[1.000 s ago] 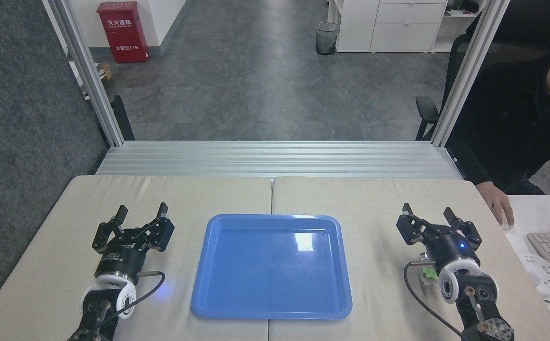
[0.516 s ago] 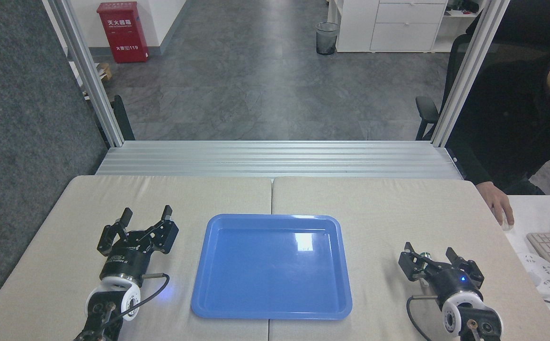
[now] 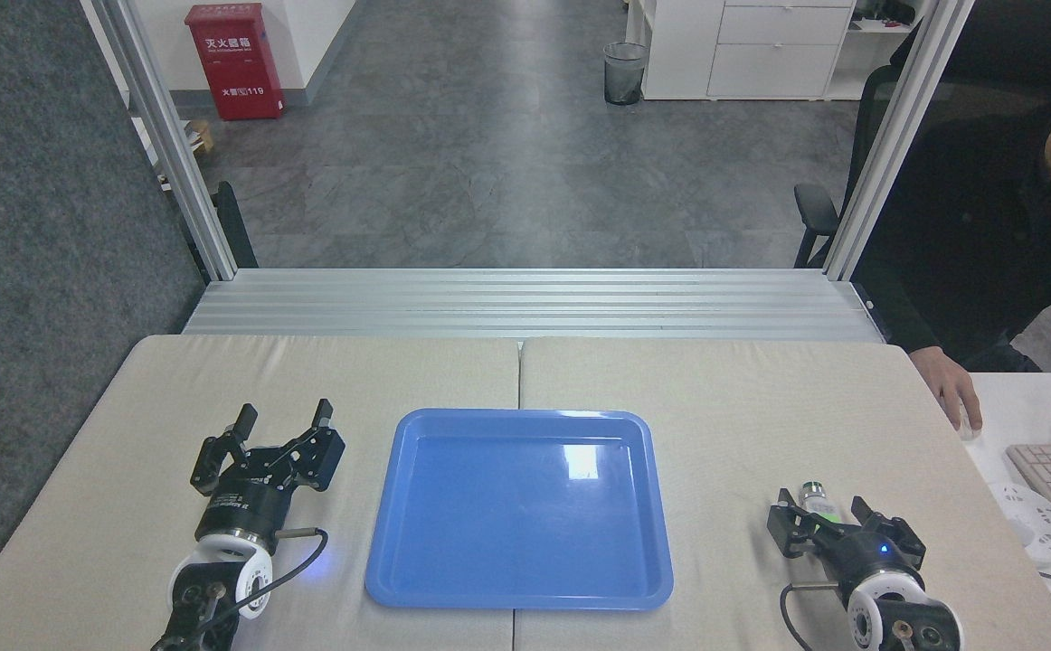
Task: Pick up switch part and place in tray
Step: 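Lower the right gripper onto the green switch part near it, then close the right gripper on the switch part and lift it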
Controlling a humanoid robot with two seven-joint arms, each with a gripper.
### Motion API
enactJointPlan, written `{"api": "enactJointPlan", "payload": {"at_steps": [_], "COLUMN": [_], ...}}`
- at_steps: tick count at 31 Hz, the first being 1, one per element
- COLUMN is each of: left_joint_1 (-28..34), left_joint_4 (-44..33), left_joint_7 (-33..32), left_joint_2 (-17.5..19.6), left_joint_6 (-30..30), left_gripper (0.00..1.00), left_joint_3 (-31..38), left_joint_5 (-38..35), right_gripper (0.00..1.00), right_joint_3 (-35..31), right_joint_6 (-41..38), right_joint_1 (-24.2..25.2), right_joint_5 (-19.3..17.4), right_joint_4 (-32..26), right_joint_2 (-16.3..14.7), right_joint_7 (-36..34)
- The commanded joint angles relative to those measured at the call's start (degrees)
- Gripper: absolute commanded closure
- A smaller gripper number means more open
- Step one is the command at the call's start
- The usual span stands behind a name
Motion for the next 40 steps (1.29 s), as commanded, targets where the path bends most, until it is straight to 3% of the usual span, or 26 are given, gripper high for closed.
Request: {"api": "enactJointPlan", "payload": {"at_steps": [1, 3, 5, 9, 11, 13, 18, 25, 32, 37, 40], "left_joint_1": [0.2, 0.2, 0.2, 0.2, 0.2, 0.3, 0.3, 0.4, 0.4, 0.4, 0.4], "left_joint_4": [0.8, 0.8, 0.8, 0.8, 0.8, 1.1, 1.6, 1.6, 1.5, 1.5, 1.5], "left_joint_7": [0.1, 0.1, 0.1, 0.1, 0.1, 0.1, 0.2, 0.2, 0.2, 0.2, 0.2], "left_joint_2": [-0.2, -0.2, -0.2, -0.2, -0.2, -0.2, -0.3, -0.3, -0.3, -0.3, -0.3], "left_joint_6": [0.0, 0.0, 0.0, 0.0, 0.0, 0.0, 0.0, 0.0, 0.0, 0.1, 0.1], "left_gripper": [0.0, 0.0, 0.0, 0.0, 0.0, 0.0, 0.0, 0.0, 0.0, 0.0, 0.0], "left_joint_3": [0.0, 0.0, 0.0, 0.0, 0.0, 0.0, 0.0, 0.0, 0.0, 0.0, 0.0], "left_joint_5": [-0.1, -0.1, -0.2, -0.2, -0.2, -0.2, -0.2, -0.3, -0.3, -0.3, -0.3], "right_gripper": [0.19, 0.22, 0.34, 0.4, 0.5, 0.68, 0.87, 0.98, 1.0, 1.0, 1.0], "right_joint_3": [2.2, 2.7, 2.7, 2.7, 2.7, 2.7, 1.9, -0.8, -1.7, 1.8, 8.0], "right_joint_6": [-0.3, -0.2, -0.2, -0.3, -0.3, -0.2, -0.5, -1.3, -2.3, -2.0, -1.8], "right_joint_1": [-0.5, -0.5, -0.5, -0.6, -0.7, -0.9, -1.0, -1.0, -3.4, -5.2, -6.6], "right_joint_5": [0.8, 0.8, 0.8, 0.8, 0.8, 0.7, -0.3, -2.5, -2.9, -1.7, 0.9], "right_joint_4": [5.0, 5.1, 5.1, 5.1, 5.0, 5.0, 4.0, -1.7, -9.4, -13.5, -15.2], "right_joint_2": [-1.3, -1.4, -1.4, -1.4, -1.4, -1.2, -1.9, -4.1, -4.4, -3.1, 0.3], "right_joint_7": [0.4, 1.0, 1.4, 2.1, 2.1, 2.2, 3.6, 5.8, 6.0, 7.7, 8.4]}}
